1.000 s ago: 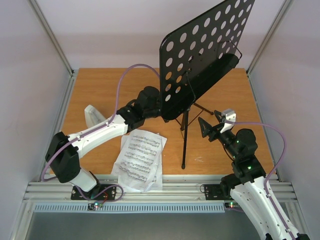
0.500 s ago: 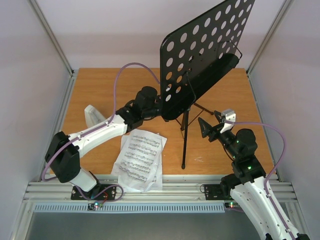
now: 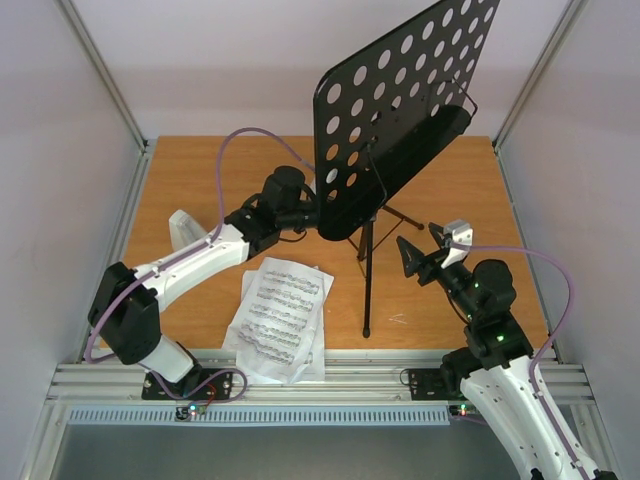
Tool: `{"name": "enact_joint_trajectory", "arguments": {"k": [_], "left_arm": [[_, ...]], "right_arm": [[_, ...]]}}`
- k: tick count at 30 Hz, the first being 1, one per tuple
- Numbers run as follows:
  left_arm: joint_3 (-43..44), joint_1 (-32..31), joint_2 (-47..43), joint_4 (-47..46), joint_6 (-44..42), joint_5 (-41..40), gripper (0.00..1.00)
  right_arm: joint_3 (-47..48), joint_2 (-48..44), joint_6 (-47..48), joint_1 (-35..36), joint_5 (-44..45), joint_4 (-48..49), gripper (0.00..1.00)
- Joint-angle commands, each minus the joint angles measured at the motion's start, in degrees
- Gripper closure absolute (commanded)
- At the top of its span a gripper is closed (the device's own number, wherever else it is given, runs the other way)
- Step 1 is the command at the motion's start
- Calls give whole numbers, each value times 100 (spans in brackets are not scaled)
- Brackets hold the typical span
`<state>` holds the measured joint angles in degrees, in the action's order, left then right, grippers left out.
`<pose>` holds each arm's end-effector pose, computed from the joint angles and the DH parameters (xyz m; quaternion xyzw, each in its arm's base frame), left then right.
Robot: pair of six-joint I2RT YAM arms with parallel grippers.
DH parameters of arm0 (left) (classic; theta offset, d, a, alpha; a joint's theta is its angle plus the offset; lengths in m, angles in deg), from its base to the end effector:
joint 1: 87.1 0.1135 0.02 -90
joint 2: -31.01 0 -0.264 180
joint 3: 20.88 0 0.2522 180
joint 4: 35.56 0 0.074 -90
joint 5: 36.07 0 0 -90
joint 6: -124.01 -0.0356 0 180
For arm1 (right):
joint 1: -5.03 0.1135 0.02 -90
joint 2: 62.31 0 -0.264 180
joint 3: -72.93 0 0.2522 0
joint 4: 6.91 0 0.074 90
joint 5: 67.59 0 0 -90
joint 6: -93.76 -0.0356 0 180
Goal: Pack up the instrument practice props
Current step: Unscrew the knob on the music stand.
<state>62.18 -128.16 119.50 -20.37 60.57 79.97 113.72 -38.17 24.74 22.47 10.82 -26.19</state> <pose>0.2637 -0.2504 0.3162 0.2283 0.7785 -0.4625 0.3577 0.1214 0.0456 0.2887 -0.3026 0.6564 0.0518 0.6891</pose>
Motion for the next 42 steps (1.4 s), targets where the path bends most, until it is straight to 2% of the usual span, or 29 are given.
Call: {"name": "enact_joint_trajectory", "arguments": {"k": [1, 7, 12, 17, 19, 22, 25, 29, 34, 38, 40, 42], "left_arm": [[-103, 219, 5, 173, 923, 243, 93], [-196, 345, 89, 30, 1374, 620, 93], [-374, 430, 292, -637, 1992, 1049, 93], [-333, 436, 368, -479, 1934, 1040, 92], [-293, 432, 272, -274, 1717, 907, 88], [-272, 433, 27, 64, 1433, 652, 67], [-205, 432, -277, 460, 957, 205, 45], [-353, 432, -819, 666, 47, -264, 29], [-960, 401, -1388, -59, -1517, 84, 24], [-1672, 320, -1647, -1149, -2724, 318, 25], [-2076, 254, -1714, -2067, -3295, 291, 26], [-2144, 192, -1602, -2476, -3623, 297, 26]], "right_arm": [[-13, -120, -85, 32, -10, -20, 14], [-4, -129, -102, 32, -52, -22, 14], [-4, -177, -104, 32, -45, -45, 14], [-4, -255, -98, 37, -29, -81, 14], [-4, -268, -94, 32, -19, -81, 14], [-4, -257, -94, 32, -18, -81, 13], [-11, -237, -93, 32, -25, -73, 13], [-21, -222, -93, 32, -32, -56, 14], [-31, -158, -93, 32, -51, -13, 14], [-38, -134, -93, 32, -47, -3, 14], [-46, -129, -93, 32, -40, -2, 14], [-48, -129, -93, 33, -39, 5, 14]]}}
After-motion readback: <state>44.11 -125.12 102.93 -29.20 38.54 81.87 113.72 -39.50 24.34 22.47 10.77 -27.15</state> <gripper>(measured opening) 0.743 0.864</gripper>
